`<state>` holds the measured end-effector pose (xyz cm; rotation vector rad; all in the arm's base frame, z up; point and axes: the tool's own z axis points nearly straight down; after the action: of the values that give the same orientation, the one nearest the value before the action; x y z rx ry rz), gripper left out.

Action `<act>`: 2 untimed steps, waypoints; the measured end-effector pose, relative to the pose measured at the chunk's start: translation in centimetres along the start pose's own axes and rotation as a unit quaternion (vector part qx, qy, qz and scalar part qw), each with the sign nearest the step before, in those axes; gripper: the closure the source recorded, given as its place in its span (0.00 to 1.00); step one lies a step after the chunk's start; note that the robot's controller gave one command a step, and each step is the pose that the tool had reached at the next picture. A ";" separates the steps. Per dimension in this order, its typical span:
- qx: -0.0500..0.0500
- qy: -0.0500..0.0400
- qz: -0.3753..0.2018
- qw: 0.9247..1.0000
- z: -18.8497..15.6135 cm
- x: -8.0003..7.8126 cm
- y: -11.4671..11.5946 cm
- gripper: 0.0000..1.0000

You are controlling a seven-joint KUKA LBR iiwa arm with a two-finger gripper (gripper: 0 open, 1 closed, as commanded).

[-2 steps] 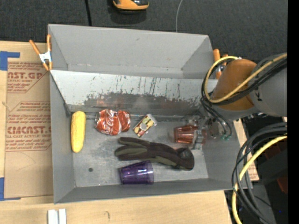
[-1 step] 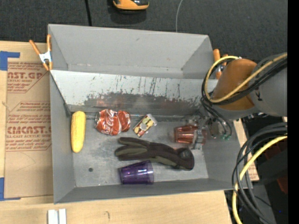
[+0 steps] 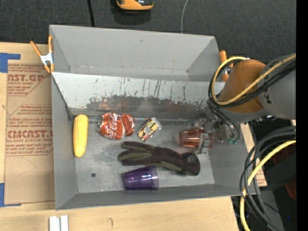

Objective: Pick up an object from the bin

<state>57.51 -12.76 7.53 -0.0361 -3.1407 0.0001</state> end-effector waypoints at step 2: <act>0.000 0.001 0.000 1.000 -2.6 0.1 0.0 1.00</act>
Offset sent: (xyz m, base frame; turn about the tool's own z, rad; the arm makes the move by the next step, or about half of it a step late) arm 0.0001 0.0000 0.0165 0.0000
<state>57.44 -12.73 10.09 -0.0362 -3.1381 -0.0010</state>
